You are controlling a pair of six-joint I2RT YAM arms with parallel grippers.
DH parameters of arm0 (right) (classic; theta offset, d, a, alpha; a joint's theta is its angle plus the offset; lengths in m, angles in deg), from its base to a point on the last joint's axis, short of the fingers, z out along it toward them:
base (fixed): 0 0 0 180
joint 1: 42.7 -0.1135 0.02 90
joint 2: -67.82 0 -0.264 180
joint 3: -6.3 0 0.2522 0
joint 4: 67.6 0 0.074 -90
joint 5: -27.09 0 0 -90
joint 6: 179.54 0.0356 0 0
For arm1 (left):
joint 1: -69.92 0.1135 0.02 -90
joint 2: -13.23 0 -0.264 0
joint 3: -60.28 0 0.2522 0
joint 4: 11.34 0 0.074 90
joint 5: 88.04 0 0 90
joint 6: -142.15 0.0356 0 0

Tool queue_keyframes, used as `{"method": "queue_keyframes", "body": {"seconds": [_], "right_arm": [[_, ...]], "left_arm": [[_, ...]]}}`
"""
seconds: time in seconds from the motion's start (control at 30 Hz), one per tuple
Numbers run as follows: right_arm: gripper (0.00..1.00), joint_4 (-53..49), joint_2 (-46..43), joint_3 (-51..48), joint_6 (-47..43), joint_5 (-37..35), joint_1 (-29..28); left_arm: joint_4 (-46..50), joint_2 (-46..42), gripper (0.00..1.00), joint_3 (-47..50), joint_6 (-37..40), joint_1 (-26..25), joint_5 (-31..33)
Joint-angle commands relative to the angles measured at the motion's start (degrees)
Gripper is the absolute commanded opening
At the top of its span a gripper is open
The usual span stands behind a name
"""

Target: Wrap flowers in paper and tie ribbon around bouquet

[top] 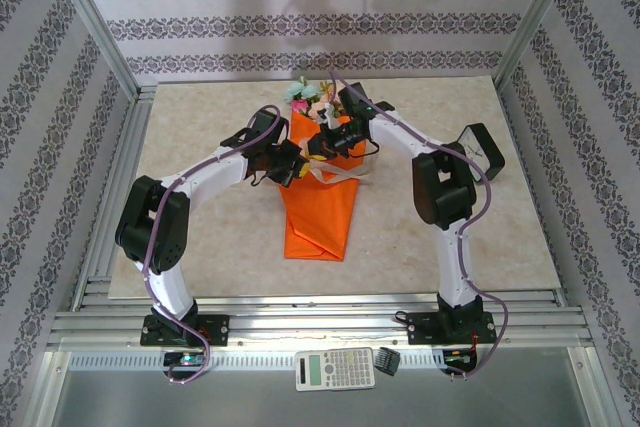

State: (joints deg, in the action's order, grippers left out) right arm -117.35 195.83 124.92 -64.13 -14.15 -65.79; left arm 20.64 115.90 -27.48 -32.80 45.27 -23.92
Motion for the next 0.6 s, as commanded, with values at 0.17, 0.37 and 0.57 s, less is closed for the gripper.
{"method": "queue_keyframes", "body": {"seconds": [0.17, 0.37, 0.57], "right_arm": [[0.00, -11.6, 3.1, 3.8, -7.6, -1.5, -0.7], [0.03, -17.3, 3.5, 5.5, -12.9, -1.5, -2.7], [0.32, -14.6, 0.4, 3.8, -10.3, -3.2, -0.8]], "left_arm": [[-1.8, -0.7, 0.00, -2.0, 3.5, -0.1, -2.5], [-1.4, 0.0, 0.00, -2.5, 4.8, 0.2, -2.6], [-1.5, 1.5, 0.00, -3.2, 5.9, 1.2, -2.9]]}}
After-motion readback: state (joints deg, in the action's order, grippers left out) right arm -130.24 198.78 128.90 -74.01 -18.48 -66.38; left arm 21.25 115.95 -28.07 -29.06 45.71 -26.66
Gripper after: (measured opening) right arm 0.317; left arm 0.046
